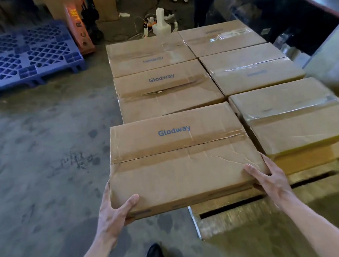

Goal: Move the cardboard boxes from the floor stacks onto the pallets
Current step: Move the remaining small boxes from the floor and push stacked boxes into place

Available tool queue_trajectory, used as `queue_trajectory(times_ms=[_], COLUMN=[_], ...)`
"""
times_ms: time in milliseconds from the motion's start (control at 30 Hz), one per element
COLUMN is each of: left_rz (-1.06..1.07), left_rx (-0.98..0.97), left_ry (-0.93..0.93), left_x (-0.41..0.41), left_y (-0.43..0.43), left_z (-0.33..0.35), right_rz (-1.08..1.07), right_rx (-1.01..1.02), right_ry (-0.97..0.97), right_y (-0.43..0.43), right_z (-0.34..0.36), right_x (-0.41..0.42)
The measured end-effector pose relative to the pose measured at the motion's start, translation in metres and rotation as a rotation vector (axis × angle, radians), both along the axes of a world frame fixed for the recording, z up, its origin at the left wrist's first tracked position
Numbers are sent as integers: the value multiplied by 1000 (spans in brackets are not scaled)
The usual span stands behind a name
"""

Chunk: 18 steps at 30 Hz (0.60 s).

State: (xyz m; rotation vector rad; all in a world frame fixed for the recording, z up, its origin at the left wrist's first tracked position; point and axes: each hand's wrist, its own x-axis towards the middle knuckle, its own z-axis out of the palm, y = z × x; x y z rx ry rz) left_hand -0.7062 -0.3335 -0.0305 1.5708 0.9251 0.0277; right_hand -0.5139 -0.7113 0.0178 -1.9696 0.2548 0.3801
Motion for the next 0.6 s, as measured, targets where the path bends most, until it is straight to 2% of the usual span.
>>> queue_trajectory(times_ms=[267,400,600], left_rz=[41,56,48], left_rx=[22,37,27], left_ry=[50,74,57], left_x=[19,23,41], left_y=[-26,-36,-51], left_z=[-36,-43,-42], right_rz=[-65,-112,-153], right_rx=[-174,-288,-567], right_ry=[73,-17,-188], right_y=[-5,8,28], right_z=[-56,-59,-59], right_x=[25,30,41])
